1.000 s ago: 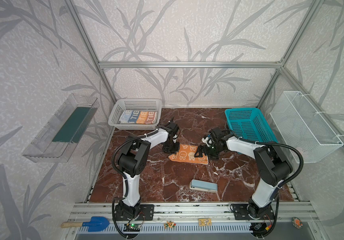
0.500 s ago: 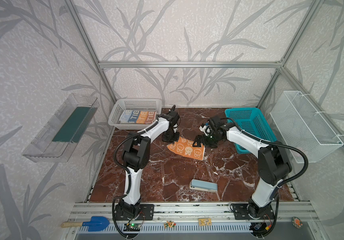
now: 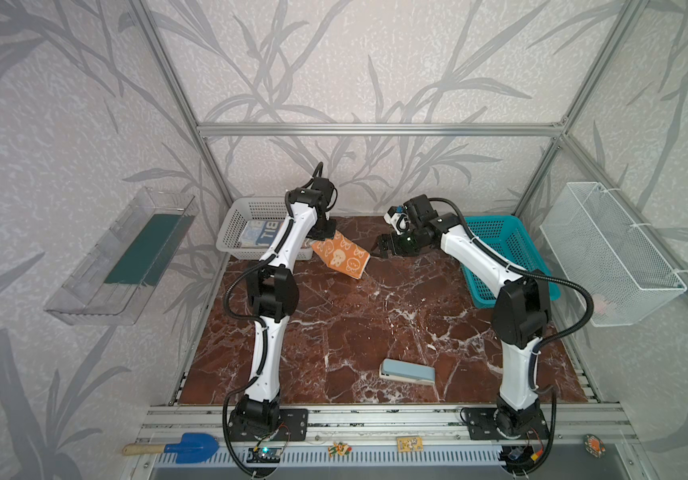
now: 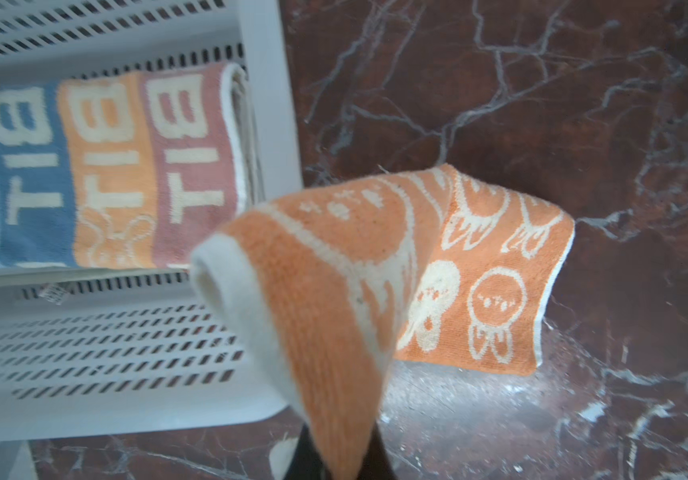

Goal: Fold and stack the towels
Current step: 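Lift the folded towel with the left gripper and carry it to the white basket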

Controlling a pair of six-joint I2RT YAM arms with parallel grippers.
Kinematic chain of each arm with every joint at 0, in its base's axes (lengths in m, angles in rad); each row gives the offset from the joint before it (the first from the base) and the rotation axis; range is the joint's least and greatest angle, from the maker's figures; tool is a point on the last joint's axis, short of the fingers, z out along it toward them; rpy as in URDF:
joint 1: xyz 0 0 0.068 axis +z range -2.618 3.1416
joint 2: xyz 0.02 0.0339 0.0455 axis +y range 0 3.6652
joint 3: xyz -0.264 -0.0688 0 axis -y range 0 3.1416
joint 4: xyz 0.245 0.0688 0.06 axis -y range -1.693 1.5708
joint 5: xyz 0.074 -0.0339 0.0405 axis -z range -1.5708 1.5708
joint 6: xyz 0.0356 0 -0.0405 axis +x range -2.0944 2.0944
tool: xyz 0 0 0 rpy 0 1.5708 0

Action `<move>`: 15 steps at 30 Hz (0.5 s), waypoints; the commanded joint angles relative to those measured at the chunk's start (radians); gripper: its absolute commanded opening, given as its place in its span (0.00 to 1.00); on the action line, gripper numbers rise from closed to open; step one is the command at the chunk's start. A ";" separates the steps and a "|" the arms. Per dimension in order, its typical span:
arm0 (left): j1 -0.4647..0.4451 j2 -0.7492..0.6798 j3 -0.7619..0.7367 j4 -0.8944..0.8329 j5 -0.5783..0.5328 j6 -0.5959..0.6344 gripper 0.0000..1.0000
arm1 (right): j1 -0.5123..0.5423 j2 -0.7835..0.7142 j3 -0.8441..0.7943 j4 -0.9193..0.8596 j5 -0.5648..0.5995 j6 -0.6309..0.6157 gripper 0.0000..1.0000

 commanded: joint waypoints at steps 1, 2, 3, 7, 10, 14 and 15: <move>0.005 -0.009 0.043 0.023 -0.105 0.098 0.00 | 0.009 0.051 0.079 -0.031 -0.013 -0.014 0.99; 0.009 -0.011 0.044 0.051 -0.134 0.114 0.00 | 0.011 0.066 0.100 -0.030 -0.011 -0.013 0.99; 0.010 -0.015 0.044 0.070 -0.158 0.132 0.00 | 0.013 0.081 0.119 -0.033 -0.010 -0.013 0.99; 0.033 -0.016 0.061 0.165 -0.202 0.189 0.00 | 0.030 0.156 0.234 -0.056 -0.002 -0.024 0.99; 0.062 -0.012 0.067 0.207 -0.185 0.219 0.00 | 0.049 0.219 0.349 -0.100 0.011 -0.044 0.99; 0.117 -0.002 0.054 0.238 -0.181 0.253 0.00 | 0.070 0.309 0.512 -0.171 0.022 -0.057 0.99; 0.133 -0.002 0.049 0.242 -0.177 0.257 0.00 | 0.073 0.329 0.546 -0.184 0.020 -0.057 0.99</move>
